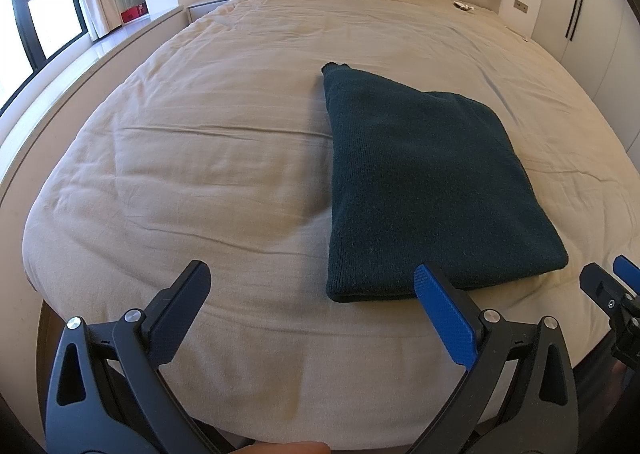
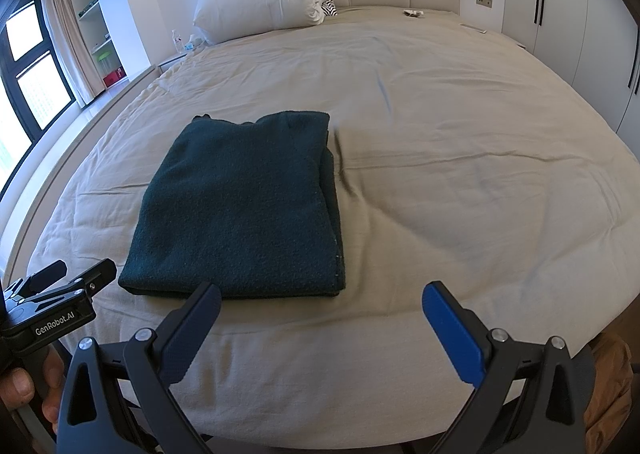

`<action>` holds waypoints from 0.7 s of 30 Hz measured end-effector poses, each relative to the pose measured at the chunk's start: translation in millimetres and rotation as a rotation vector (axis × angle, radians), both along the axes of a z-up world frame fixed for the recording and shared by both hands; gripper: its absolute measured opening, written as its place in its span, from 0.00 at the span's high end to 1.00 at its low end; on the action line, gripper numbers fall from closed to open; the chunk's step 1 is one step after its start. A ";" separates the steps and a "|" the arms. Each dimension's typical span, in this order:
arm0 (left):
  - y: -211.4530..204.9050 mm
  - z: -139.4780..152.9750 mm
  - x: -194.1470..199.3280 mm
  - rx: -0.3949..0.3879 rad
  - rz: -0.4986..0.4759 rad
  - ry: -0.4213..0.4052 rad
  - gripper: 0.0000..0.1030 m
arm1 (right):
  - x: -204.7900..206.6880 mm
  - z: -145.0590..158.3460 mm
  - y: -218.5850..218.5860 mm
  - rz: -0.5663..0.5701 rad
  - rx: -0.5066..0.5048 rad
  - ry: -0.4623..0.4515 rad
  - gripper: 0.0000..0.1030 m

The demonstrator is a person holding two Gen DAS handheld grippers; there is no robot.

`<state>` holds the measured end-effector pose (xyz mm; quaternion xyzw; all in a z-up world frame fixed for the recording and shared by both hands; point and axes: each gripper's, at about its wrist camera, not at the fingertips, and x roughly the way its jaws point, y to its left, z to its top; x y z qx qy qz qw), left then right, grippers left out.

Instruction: Fold small clothes

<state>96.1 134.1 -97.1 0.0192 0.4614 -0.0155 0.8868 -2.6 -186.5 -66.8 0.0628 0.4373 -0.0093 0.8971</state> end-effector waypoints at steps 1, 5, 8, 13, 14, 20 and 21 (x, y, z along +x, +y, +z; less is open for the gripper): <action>-0.1 0.2 -0.2 0.000 0.000 0.000 0.00 | -0.1 0.0 0.0 -0.001 0.000 -0.001 0.00; 0.1 0.2 0.1 -0.001 -0.002 0.000 0.00 | 0.3 -0.1 -0.2 0.000 -0.001 0.001 0.00; 0.1 0.0 0.3 0.001 -0.002 0.001 0.00 | 0.4 0.0 -0.1 0.000 -0.001 0.000 0.00; 0.4 -0.7 -0.4 0.000 0.000 0.002 0.00 | 0.1 -0.1 0.0 0.000 0.000 0.002 0.00; 0.8 -1.3 -0.8 0.001 0.002 0.002 0.00 | -1.4 -0.5 1.0 0.000 0.000 0.002 0.00; 1.1 -1.4 -0.9 0.000 0.001 0.001 0.00 | -2.1 -0.7 1.3 0.000 0.001 0.003 0.00; 0.9 -1.0 -1.0 -0.002 0.000 0.001 0.00 | -2.0 -0.7 1.2 0.000 0.001 0.003 0.00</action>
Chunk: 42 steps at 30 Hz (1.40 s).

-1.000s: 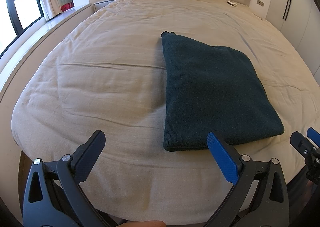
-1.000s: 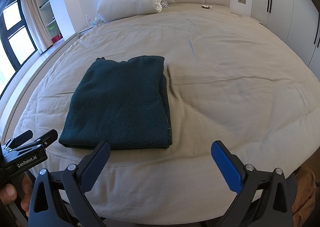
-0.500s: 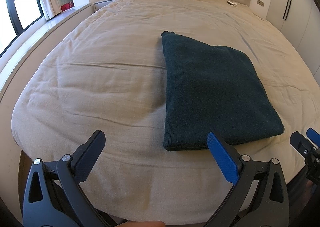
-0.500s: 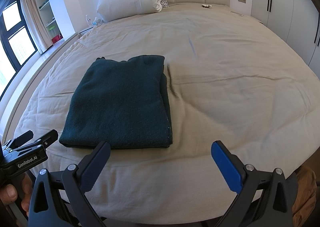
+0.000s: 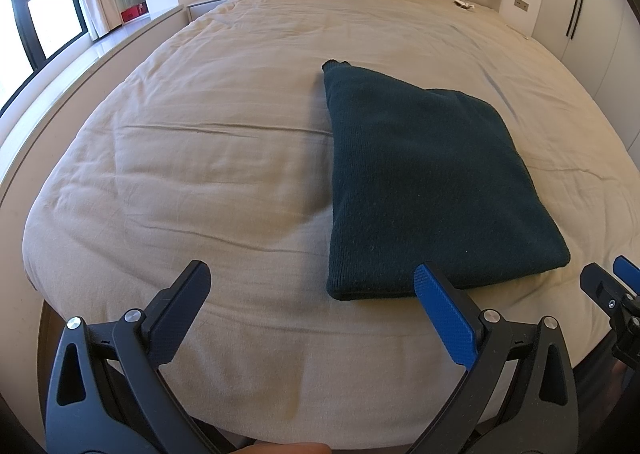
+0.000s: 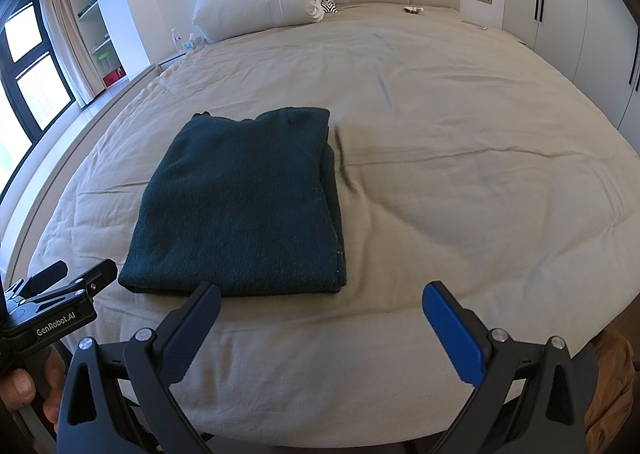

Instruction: Fold small clothes

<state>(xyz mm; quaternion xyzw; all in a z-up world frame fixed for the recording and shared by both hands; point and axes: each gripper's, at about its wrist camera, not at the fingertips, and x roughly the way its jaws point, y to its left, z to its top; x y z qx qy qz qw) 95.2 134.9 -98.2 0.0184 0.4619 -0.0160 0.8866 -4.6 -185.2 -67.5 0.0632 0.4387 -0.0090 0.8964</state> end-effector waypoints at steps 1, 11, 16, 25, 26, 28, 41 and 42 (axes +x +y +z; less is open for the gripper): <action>0.2 -0.1 0.1 0.000 0.000 0.000 0.00 | -0.1 0.0 0.1 0.000 0.000 0.000 0.00; 0.4 -1.1 -1.3 0.002 0.004 0.001 0.00 | -1.2 -0.5 0.4 0.001 0.003 0.002 0.00; 1.1 -1.5 -1.2 0.002 0.004 0.002 0.00 | -1.0 -0.4 0.0 0.001 0.003 0.002 0.00; 0.9 -1.6 -1.3 0.002 0.004 0.002 0.00 | -4.5 -0.7 1.7 0.001 0.005 0.003 0.00; 1.1 -1.7 -1.3 0.003 0.004 0.001 0.00 | -3.0 -0.7 0.4 0.002 0.006 0.004 0.00; 1.7 -2.0 -1.1 0.004 0.004 0.001 0.00 | -4.7 -0.9 1.7 0.002 0.008 0.005 0.00; 5.8 -3.1 -9.2 0.015 0.014 -0.014 0.00 | -13.0 -3.2 5.3 -0.002 0.018 0.012 0.00; 6.6 -3.0 -10.2 0.019 0.015 -0.017 0.00 | -13.5 -3.0 4.9 -0.003 0.020 0.013 0.00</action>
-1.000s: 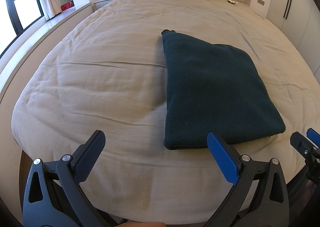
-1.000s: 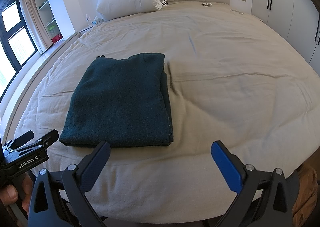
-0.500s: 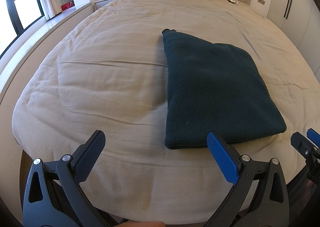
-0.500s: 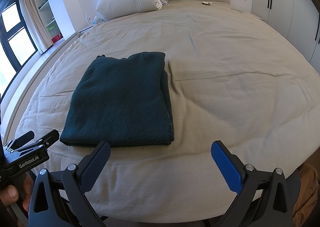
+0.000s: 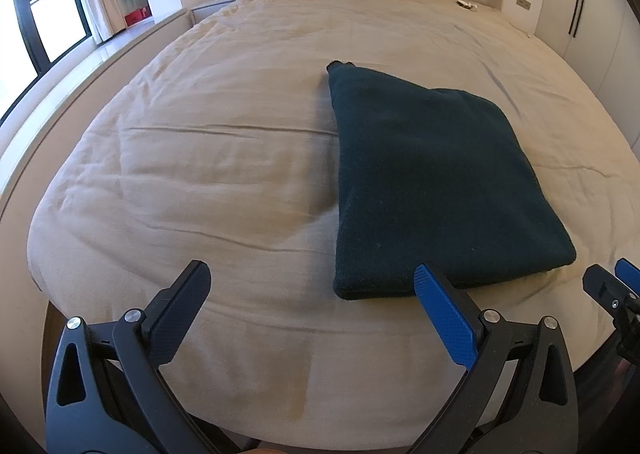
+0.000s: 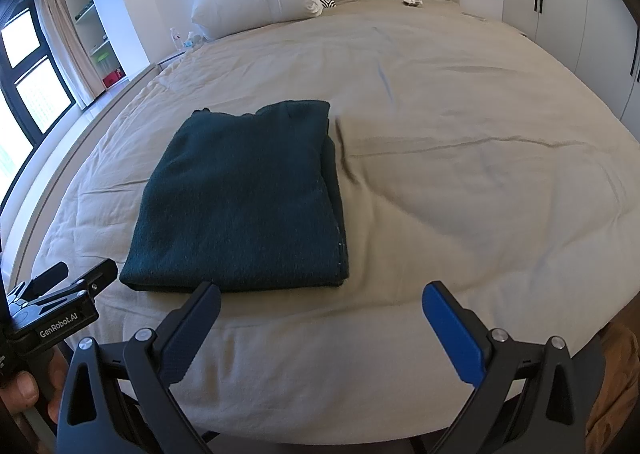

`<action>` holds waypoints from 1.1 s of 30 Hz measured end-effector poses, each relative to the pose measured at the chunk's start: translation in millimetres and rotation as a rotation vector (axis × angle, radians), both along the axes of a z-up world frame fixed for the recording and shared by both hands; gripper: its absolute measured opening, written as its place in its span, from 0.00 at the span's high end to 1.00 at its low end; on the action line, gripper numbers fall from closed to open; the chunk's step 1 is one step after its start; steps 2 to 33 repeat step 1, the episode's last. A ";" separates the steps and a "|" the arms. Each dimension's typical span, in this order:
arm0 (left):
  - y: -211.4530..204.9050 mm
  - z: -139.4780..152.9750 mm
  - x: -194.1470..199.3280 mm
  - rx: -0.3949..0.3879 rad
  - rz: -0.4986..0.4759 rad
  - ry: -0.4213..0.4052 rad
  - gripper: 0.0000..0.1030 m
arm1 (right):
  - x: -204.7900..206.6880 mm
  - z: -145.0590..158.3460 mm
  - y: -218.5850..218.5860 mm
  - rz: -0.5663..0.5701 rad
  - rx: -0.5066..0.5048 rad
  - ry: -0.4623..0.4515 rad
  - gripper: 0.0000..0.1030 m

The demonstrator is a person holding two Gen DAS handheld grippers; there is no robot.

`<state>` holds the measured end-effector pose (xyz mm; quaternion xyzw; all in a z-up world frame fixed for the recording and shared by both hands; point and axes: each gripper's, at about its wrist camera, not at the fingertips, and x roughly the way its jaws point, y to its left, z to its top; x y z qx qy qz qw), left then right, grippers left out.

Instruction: Fold small clothes

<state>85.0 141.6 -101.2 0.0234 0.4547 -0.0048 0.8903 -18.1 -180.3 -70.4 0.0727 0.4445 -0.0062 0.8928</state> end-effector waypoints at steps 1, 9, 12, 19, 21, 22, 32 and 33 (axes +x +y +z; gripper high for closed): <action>-0.6 0.2 -1.0 0.001 0.001 0.000 0.00 | 0.0 0.0 0.0 0.000 0.000 0.000 0.00; -0.6 0.2 -1.0 0.001 0.001 0.000 0.00 | 0.0 0.0 0.0 0.000 0.000 0.000 0.00; -0.6 0.2 -1.0 0.001 0.001 0.000 0.00 | 0.0 0.0 0.0 0.000 0.000 0.000 0.00; -0.6 0.2 -1.0 0.001 0.001 0.000 0.00 | 0.0 0.0 0.0 0.000 0.000 0.000 0.00; -0.6 0.2 -1.0 0.001 0.001 0.000 0.00 | 0.0 0.0 0.0 0.000 0.000 0.000 0.00; -0.6 0.2 -1.0 0.001 0.001 0.000 0.00 | 0.0 0.0 0.0 0.000 0.000 0.000 0.00; -0.6 0.2 -1.0 0.001 0.001 0.000 0.00 | 0.0 0.0 0.0 0.000 0.000 0.000 0.00; -0.6 0.2 -1.0 0.001 0.001 0.000 0.00 | 0.0 0.0 0.0 0.000 0.000 0.000 0.00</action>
